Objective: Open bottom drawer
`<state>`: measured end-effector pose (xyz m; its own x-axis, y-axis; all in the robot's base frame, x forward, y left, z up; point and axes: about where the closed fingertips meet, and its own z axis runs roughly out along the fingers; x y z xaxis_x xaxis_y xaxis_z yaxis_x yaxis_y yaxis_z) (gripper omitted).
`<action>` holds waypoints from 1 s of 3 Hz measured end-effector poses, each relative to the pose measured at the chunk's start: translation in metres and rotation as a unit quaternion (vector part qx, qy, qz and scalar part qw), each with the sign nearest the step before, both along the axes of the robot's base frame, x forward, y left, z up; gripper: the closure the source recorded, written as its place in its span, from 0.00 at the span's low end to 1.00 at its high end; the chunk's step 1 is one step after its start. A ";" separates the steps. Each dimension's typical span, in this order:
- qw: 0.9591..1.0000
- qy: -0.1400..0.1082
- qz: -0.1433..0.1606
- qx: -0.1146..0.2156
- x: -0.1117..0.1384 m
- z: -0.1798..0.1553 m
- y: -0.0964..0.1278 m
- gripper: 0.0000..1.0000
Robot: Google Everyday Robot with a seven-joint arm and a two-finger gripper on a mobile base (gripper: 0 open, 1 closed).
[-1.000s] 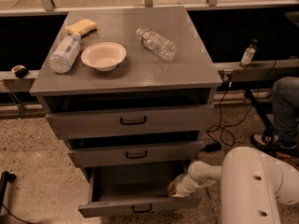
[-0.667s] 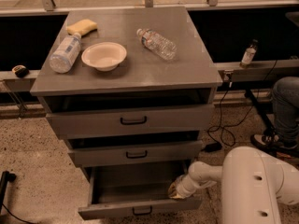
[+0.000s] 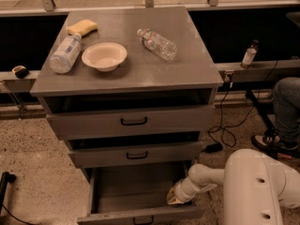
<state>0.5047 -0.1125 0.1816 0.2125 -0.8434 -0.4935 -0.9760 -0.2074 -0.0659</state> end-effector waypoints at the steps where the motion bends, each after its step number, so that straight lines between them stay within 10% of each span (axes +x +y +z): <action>1: 0.998 0.046 0.015 0.041 -0.050 0.004 0.024 1.00; 3: 0.997 0.048 0.030 0.060 -0.068 0.019 0.040 1.00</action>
Offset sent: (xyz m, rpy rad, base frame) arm -0.1152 0.0627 0.0239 0.2057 0.1755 0.0913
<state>0.4368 -0.0728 0.2005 0.2067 -0.7643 -0.6109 -0.9653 -0.2612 0.0002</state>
